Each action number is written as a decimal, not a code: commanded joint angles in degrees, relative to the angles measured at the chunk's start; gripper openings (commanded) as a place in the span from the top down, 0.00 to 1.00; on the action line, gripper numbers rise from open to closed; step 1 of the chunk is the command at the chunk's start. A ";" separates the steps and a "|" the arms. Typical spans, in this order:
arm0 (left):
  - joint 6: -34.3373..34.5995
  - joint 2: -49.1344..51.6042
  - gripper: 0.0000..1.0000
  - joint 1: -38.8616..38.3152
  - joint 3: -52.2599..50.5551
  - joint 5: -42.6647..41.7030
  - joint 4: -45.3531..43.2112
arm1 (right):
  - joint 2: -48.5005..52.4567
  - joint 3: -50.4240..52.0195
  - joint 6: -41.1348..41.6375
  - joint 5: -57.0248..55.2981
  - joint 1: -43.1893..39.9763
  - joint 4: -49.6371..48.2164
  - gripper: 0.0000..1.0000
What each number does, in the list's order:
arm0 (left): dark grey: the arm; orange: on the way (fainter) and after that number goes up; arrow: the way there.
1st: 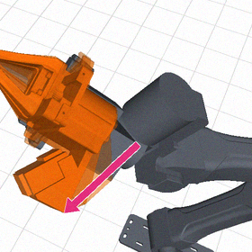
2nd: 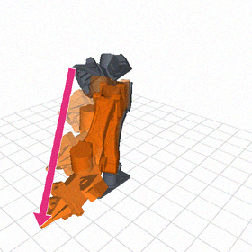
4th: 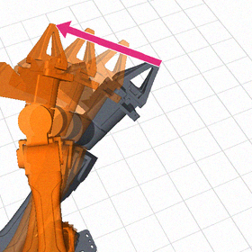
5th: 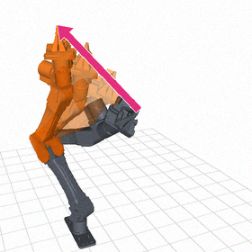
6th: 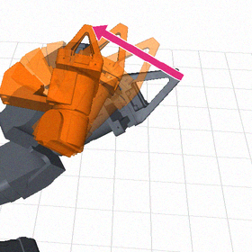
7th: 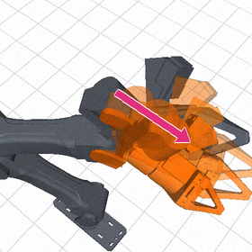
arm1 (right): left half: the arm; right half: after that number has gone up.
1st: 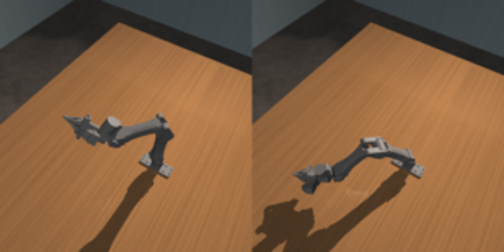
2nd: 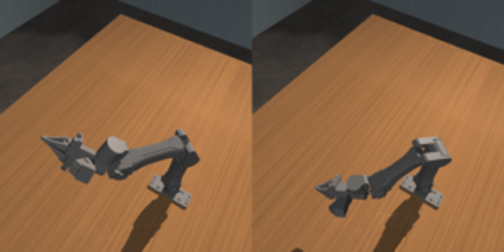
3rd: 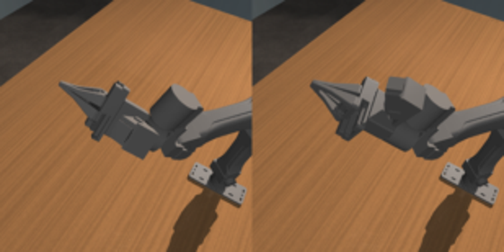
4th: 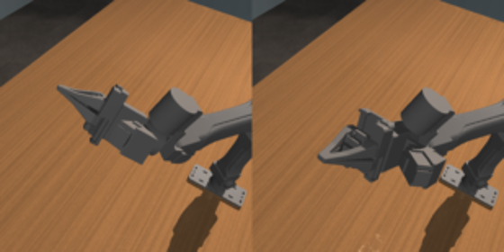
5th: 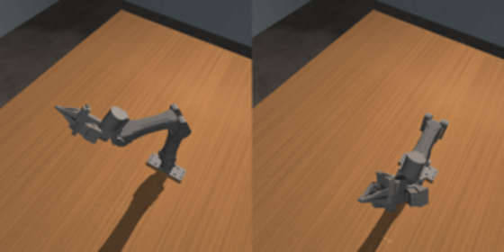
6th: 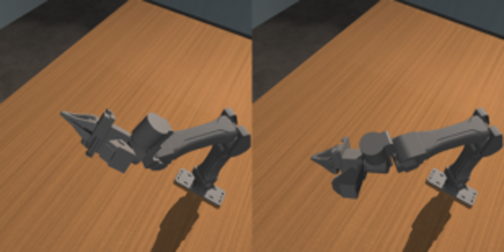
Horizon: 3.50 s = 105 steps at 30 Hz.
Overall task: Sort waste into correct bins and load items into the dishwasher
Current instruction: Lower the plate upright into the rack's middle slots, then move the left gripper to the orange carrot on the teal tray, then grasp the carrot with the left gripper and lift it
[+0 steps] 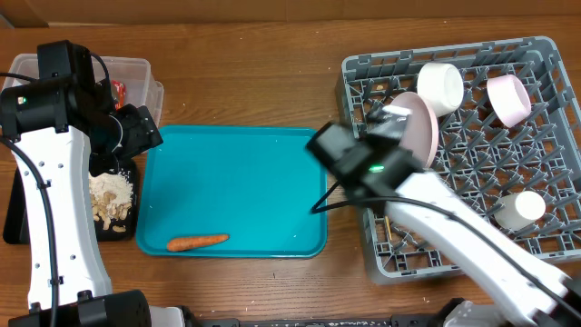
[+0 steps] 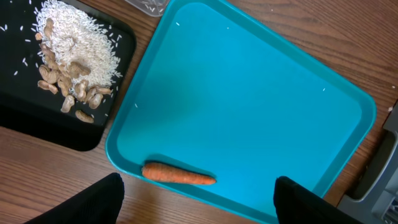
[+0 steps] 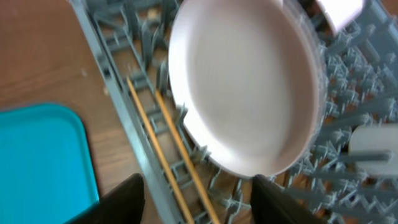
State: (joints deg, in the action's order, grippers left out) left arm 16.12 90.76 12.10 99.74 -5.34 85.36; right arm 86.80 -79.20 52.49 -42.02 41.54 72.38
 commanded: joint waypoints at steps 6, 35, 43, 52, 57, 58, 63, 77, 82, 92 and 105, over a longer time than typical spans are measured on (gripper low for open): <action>-0.92 -0.13 0.21 0.15 0.48 -0.46 0.13 | -7.04 -2.64 -12.72 4.48 -20.59 -2.89 0.89; -0.92 -0.13 0.20 0.15 0.48 -0.46 0.39 | 1.68 -3.93 -37.13 38.53 -36.15 -5.88 0.96; -0.90 -0.13 0.17 -0.59 0.15 -2.19 2.54 | -7.17 -6.86 -35.36 36.96 -36.15 -5.27 0.28; 4.22 -0.13 0.16 -9.97 -8.11 -3.23 3.74 | -10.58 -6.62 -39.63 36.70 -37.42 -1.92 0.09; 18.23 -0.15 0.11 -13.35 -15.41 -3.02 2.38 | -9.90 -6.62 -38.58 36.74 -39.58 -1.84 0.07; 20.59 -0.17 0.10 -13.64 -17.00 -2.99 1.51 | -9.90 -6.62 -37.97 36.72 -40.02 -1.70 0.07; 32.68 -1.92 0.03 -13.73 -24.15 3.04 -0.31 | -9.86 -6.62 -36.65 36.94 -43.39 -1.09 0.06; 40.50 -12.76 0.00 -13.62 -47.21 4.02 -15.72 | -9.31 -6.62 -35.95 37.13 -45.53 -0.44 0.05; 40.50 -12.76 0.00 -13.62 -53.48 4.09 -24.63 | -8.63 -6.62 -35.95 37.13 -45.53 0.00 0.05; 40.04 -11.96 0.00 -13.62 -56.52 4.55 -33.38 | -6.38 -6.62 -35.95 37.13 -45.53 1.75 0.05; 40.06 -8.94 0.00 -13.62 -56.54 5.31 -31.87 | -6.36 -6.62 -35.95 37.09 -45.53 1.90 0.04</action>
State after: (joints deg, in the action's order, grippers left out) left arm 55.40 81.45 -1.43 43.72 -1.80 53.23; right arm 80.44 -85.19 16.51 -4.75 -3.77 74.37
